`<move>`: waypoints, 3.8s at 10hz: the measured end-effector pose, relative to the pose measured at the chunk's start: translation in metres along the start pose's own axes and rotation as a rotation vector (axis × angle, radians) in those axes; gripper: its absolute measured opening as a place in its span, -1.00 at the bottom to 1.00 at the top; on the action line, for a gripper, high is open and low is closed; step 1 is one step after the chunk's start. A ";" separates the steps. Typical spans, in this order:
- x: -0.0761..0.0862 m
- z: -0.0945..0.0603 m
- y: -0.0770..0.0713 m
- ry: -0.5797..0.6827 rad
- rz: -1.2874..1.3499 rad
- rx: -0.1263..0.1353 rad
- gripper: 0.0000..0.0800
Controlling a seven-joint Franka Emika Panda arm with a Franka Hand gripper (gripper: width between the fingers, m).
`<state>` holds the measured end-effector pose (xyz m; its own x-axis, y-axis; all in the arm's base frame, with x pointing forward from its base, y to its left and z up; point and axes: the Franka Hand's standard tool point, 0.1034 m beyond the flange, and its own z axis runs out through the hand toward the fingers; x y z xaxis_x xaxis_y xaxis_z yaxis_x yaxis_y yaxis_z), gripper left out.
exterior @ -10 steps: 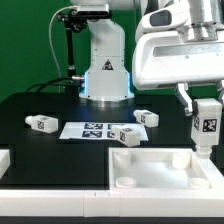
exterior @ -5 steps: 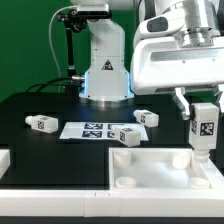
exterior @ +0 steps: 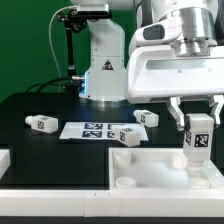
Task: Assemble one leg
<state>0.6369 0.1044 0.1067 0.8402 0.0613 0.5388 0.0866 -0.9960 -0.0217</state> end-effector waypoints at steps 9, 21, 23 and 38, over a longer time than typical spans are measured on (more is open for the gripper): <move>-0.012 0.011 -0.006 -0.010 -0.009 0.002 -0.29; -0.011 0.020 -0.005 -0.030 0.014 0.002 0.51; -0.005 0.019 -0.013 -0.238 0.027 0.030 0.60; -0.020 0.020 -0.010 -0.614 0.430 -0.062 -0.28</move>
Offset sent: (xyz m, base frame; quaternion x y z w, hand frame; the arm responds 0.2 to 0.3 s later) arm -0.0025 0.0073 -0.0026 -0.0041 0.0042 0.0058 1.0000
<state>0.6300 0.1146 0.0798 0.9422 -0.3268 -0.0738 -0.3316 -0.9410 -0.0668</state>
